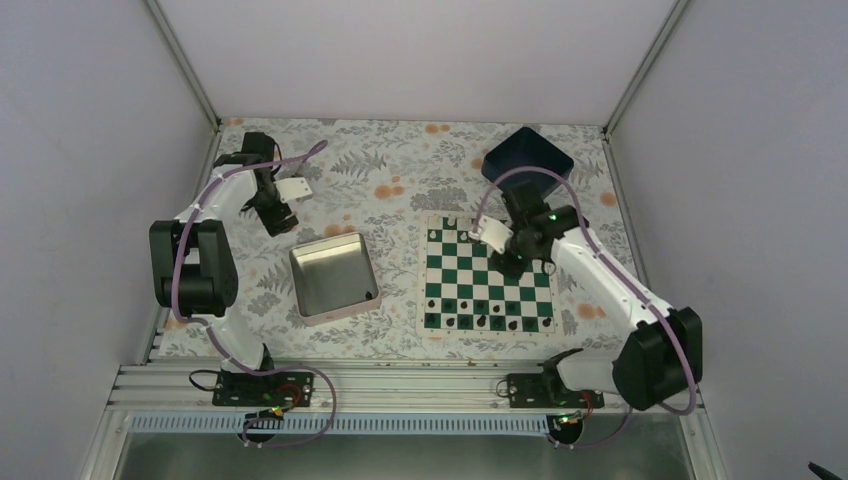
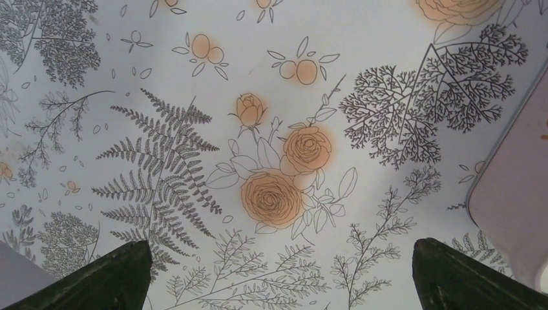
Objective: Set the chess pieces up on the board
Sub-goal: Place the chess piece on the chessboard.
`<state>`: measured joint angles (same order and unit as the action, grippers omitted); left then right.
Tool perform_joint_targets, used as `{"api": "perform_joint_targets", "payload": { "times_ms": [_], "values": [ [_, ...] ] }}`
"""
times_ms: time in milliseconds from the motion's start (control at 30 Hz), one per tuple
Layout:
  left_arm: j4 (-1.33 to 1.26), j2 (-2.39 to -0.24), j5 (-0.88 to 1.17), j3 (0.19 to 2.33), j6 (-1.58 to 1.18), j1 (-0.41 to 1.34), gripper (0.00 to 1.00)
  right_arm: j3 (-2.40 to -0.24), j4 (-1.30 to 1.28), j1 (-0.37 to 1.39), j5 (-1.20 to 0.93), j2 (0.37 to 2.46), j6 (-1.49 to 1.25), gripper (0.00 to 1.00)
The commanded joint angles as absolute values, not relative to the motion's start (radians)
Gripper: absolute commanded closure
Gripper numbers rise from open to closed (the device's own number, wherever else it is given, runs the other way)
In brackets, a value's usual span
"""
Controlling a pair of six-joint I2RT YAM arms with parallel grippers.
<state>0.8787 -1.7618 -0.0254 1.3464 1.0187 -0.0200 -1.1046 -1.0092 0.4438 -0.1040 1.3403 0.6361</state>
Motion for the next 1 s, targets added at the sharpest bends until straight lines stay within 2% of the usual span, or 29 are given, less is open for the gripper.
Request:
{"api": "perform_joint_targets", "payload": {
  "times_ms": [0, 200, 433, 967],
  "values": [
    [0.851, -1.771, -0.016, 1.356, 0.984, -0.023, 0.0, -0.923, -0.947, 0.348, -0.138, 1.256, 0.69, 0.94],
    [0.84, -1.769, -0.02, 1.338, 0.976, -0.021, 0.0, -0.747, -0.896, 0.242, -0.151, 1.189, 0.752, 0.94],
    [0.824, -1.771, -0.014, 1.322, 0.971, -0.021, 0.0, -0.674, -0.894, 0.111, -0.167, 1.174, 0.825, 0.95],
    [0.799, -1.79, -0.006, 1.307, 0.976, -0.021, 0.0, -0.627, -0.862, 0.075, -0.167, 1.265, 0.868, 0.96]
  ]
}}
